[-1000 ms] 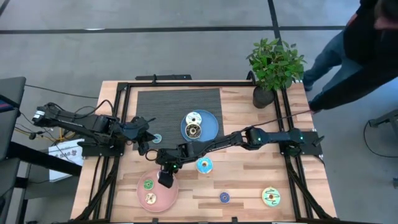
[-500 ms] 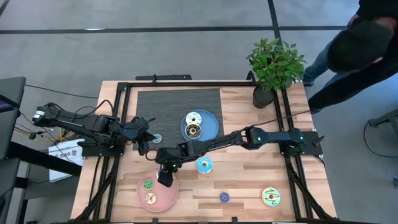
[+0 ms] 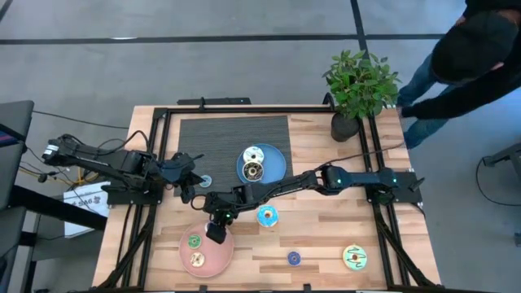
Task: Pick & Place donuts
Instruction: Put the small dark blue donut on the pink plate
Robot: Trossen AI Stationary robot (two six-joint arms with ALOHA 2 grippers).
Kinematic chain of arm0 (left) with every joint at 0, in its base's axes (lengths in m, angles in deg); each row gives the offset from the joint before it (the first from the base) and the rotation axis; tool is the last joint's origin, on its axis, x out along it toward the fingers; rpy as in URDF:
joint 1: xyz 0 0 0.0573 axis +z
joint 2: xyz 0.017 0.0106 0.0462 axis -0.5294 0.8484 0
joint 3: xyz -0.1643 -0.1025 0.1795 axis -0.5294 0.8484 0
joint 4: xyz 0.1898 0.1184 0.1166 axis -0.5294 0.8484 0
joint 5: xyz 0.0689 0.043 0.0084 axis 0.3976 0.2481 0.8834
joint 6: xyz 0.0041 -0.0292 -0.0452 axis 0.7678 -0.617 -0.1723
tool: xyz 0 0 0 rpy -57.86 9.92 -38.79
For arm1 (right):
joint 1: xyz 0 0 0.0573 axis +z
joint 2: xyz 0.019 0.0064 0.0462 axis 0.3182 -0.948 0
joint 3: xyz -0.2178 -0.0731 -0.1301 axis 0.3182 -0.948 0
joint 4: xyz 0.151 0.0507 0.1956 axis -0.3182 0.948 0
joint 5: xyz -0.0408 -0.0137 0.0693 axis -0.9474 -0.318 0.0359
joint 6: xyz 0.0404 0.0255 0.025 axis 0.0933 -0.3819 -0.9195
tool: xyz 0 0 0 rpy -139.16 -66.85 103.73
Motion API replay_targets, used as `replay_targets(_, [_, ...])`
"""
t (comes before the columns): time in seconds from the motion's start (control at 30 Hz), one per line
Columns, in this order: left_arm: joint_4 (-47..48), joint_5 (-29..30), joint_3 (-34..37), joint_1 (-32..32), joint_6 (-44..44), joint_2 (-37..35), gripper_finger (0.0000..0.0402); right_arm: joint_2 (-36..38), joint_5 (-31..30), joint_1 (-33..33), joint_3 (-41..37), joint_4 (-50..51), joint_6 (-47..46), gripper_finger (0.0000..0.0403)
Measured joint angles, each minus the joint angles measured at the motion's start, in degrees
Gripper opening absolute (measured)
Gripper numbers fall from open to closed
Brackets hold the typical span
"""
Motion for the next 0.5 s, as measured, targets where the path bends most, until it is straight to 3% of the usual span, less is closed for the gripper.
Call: replay_targets(0.5, [0.0,0.24,0.01,0.0,0.28,0.02,0.0,0.0,0.05,-0.04,0.0,1.46,-1.12,0.025])
